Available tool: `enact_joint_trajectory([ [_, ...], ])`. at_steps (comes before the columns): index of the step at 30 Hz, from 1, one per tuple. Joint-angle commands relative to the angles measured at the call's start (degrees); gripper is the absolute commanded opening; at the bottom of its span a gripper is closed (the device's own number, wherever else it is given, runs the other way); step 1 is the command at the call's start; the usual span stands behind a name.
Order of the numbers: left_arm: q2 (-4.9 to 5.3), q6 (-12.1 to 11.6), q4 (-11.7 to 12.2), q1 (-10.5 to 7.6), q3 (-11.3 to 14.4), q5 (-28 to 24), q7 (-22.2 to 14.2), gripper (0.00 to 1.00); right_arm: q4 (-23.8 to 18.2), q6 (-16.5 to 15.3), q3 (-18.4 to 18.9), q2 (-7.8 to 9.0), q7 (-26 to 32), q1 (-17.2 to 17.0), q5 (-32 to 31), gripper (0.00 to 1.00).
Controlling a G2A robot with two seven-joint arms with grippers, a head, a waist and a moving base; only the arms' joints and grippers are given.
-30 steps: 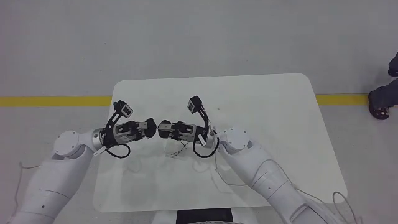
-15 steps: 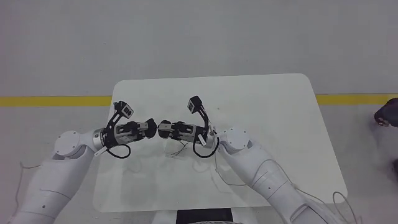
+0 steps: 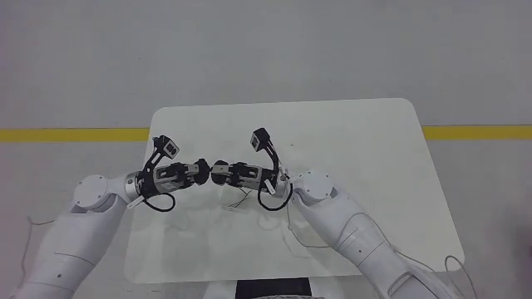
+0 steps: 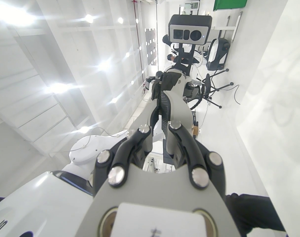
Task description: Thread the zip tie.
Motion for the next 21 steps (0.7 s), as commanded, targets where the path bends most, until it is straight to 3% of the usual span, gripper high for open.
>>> enact_joint_trajectory([
  [1,-0.01,0.03,0.03,-0.04,0.04,0.02,0.02,0.0,0.02,0.09,-0.04,0.0,-0.01,0.05,0.03,0.0],
  [3,-0.02,0.03,0.06,-0.06,0.06,-0.04,0.03,0.0,0.05,0.2,-0.08,0.0,-0.03,0.12,0.02,0.0],
  [4,-0.02,-0.02,0.09,-0.07,0.04,-0.13,0.07,0.0,0.06,0.27,-0.1,0.0,-0.04,0.14,0.01,0.06],
  [5,-0.03,-0.08,0.15,-0.09,-0.04,-0.31,0.09,0.0,0.08,0.35,-0.1,0.0,-0.13,0.16,0.01,0.42],
  [6,-0.01,-0.11,0.21,-0.12,-0.15,-0.44,0.04,0.0,0.07,0.39,-0.05,0.0,-0.35,0.15,0.07,1.0],
  [17,0.45,-0.79,0.28,0.63,-3.43,-1.84,-0.14,0.0,-1.49,-0.22,5.82,2.2,-1.21,-2.4,-3.33,1.0],
  [21,0.48,-1.01,-0.02,0.74,-3.56,-1.42,-0.12,0.0,-1.61,-0.27,6.22,2.36,-0.96,-2.58,-3.5,1.0],
])
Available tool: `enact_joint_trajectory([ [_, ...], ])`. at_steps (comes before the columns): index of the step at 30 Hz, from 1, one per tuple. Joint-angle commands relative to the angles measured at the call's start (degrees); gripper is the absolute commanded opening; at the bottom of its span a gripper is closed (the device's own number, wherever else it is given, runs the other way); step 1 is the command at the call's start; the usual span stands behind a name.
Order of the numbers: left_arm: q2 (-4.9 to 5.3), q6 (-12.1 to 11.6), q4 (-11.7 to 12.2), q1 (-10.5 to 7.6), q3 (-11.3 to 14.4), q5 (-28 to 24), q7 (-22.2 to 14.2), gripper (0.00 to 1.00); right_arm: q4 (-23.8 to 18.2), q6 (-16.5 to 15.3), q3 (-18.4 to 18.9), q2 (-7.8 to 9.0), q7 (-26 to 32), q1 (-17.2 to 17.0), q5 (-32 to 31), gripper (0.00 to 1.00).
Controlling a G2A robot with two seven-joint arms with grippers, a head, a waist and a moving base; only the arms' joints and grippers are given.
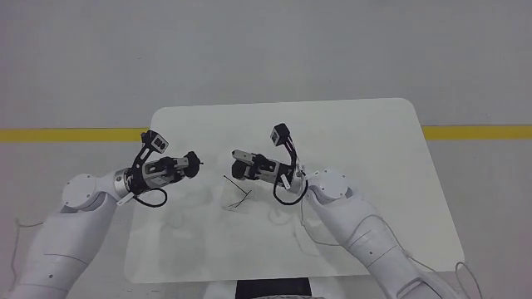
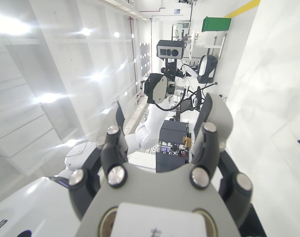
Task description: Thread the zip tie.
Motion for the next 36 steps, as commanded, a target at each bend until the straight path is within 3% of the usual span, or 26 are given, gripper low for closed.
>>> enact_joint_trajectory([
  [1,0.0,0.01,0.01,-0.01,0.02,0.0,0.01,0.0,0.03,0.0,-0.06,-0.02,-0.03,0.03,0.06,1.0],
  [7,0.0,0.01,0.01,-0.01,0.02,0.0,0.01,0.0,0.03,0.0,-0.06,-0.02,-0.03,0.03,0.06,1.0],
  [10,0.0,0.01,0.01,-0.01,0.02,0.0,0.01,0.0,-3.07,0.75,-0.47,0.56,-2.3,0.21,-9.27,1.0],
  [13,0.0,0.01,0.01,-0.01,0.02,0.0,0.01,0.0,-8.48,5.8,-0.74,1.65,-5.14,-0.32,-24.16,1.0],
  [18,-0.04,0.07,-0.11,-0.02,0.02,0.01,0.86,0.0,-17.04,16.2,-2.85,2.63,-6.38,-2.12,-40.16,1.0],
  [20,-0.01,-0.12,-0.59,0.09,-0.25,0.75,1.82,0.0,-18.69,18.82,-3.94,2.72,-5.96,-2.22,-43.41,1.0],
  [23,0.21,-1.56,-0.21,0.2,-1.38,2.02,1.45,0.0,-19.42,19.67,-6.29,2.8,-4.45,-1.19,-49.4,1.0],
  [28,0.52,-4.37,3.02,-0.23,-3.68,2.7,1.08,0.0,-19.46,19.85,-6.43,2.79,-4.69,-1.15,-49.94,1.0],
  [31,0.65,-4.44,4.4,-0.91,-5.35,3.4,-1.0,0.0,-19.46,19.85,-6.43,2.79,-4.69,-1.15,-49.94,1.0],
  [36,0.65,-4.44,4.54,-0.97,-5.52,3.54,-1.22,0.0,-19.46,19.85,-6.43,2.79,-4.69,-1.15,-49.94,1.0],
])
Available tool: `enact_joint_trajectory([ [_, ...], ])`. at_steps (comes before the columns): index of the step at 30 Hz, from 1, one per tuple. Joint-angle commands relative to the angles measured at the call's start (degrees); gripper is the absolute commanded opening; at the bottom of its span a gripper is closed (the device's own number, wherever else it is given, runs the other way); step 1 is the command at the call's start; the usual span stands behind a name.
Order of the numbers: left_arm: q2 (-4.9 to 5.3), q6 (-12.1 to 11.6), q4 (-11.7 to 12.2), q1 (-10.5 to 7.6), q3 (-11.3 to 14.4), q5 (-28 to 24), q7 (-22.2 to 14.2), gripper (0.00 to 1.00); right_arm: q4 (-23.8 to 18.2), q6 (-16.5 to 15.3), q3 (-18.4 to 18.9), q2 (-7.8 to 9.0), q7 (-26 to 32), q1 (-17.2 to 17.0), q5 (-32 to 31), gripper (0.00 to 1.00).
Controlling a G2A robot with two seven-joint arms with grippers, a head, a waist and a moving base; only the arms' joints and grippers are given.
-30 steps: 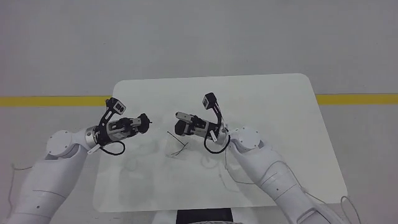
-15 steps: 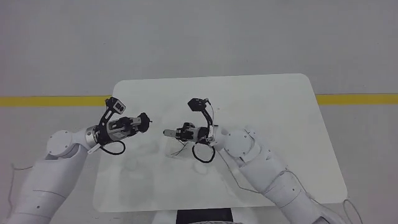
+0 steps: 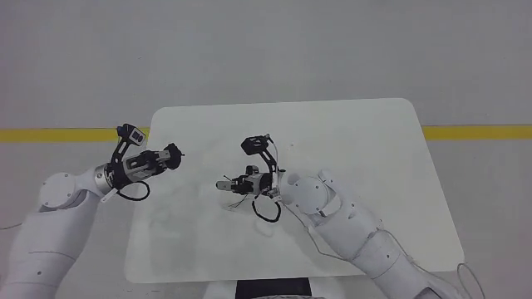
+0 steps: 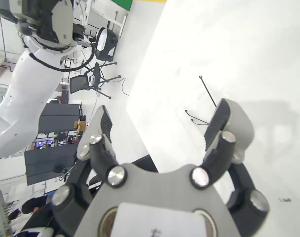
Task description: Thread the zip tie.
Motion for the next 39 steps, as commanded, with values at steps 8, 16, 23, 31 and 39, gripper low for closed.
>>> enact_joint_trajectory([
  [8,0.0,0.0,-0.02,0.01,0.02,-0.02,0.04,0.0,-0.79,5.82,-8.01,-0.97,5.11,4.34,-14.7,1.0],
  [16,0.0,0.0,-0.02,0.01,0.02,-0.02,0.04,0.0,3.83,7.7,-16.84,-3.67,12.19,10.89,-22.25,1.0],
  [23,0.0,0.0,-0.02,0.01,0.02,-0.02,0.04,0.0,3.83,7.7,-16.84,-3.67,12.19,10.89,-22.25,1.0],
  [31,0.0,0.0,-0.02,0.01,0.02,-0.02,0.04,0.0,5.29,8.85,-20.34,-4.88,14.67,12.36,-27.62,1.0],
  [39,0.0,0.0,-0.02,0.01,0.02,-0.02,0.04,0.0,10.06,8.85,-23.74,-8.25,15.09,15.92,-28.27,1.0],
])
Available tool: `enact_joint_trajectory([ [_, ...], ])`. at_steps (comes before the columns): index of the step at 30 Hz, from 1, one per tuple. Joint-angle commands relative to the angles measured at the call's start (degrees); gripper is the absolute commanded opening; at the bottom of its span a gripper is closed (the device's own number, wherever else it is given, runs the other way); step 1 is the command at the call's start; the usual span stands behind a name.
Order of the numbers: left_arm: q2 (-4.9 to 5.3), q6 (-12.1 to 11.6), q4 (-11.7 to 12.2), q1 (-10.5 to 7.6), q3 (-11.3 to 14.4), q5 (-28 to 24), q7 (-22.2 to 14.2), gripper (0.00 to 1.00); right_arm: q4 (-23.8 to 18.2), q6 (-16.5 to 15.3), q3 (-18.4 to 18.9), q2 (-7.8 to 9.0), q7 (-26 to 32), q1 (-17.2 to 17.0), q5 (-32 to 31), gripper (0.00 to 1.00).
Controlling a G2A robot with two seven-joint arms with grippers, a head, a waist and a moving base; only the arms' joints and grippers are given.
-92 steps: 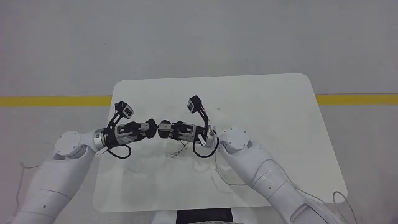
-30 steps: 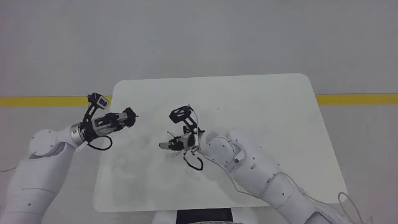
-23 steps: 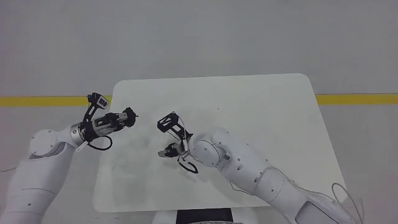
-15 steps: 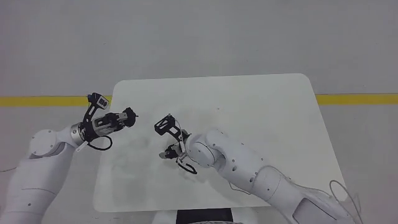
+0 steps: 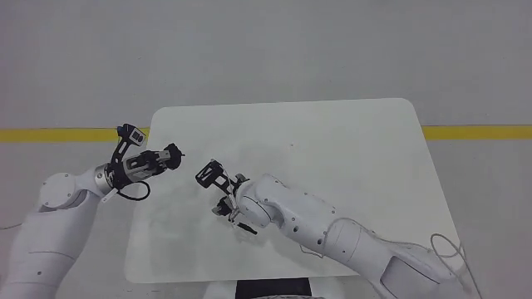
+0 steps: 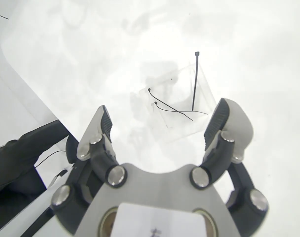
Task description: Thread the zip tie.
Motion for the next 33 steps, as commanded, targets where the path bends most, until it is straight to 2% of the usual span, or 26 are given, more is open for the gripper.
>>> enact_joint_trajectory([
  [1,0.0,0.0,0.0,0.0,0.0,0.0,0.0,0.0,1.19,0.2,-0.44,-0.72,-0.08,0.62,-0.02,1.0],
  [6,0.0,0.0,0.0,0.0,0.0,0.0,0.0,0.0,4.93,2.19,-1.31,-2.43,-0.03,1.63,-0.7,1.0],
  [7,0.0,0.0,0.0,0.0,0.0,0.0,0.0,0.0,5.43,2.49,-1.42,-2.72,-0.17,1.7,-0.76,0.95],
  [9,0.0,0.0,0.0,0.0,0.0,0.0,0.0,0.0,6.59,3.26,-1.35,-3.19,-0.73,1.71,-0.69,0.72],
  [12,0.0,0.0,0.0,0.0,0.0,0.0,0.0,0.0,7.76,3.89,-1.33,-3.83,-1.38,1.63,-0.95,0.49],
  [23,0.0,0.0,0.0,0.0,0.0,0.0,0.0,0.0,9.65,4.28,-0.85,-5.28,-1.74,1.16,-2.53,0.44],
  [33,0.0,0.0,0.0,0.0,0.0,0.0,0.0,0.0,7.32,6.03,0.24,-5.22,-0.81,-0.71,-7.35,0.4],
])
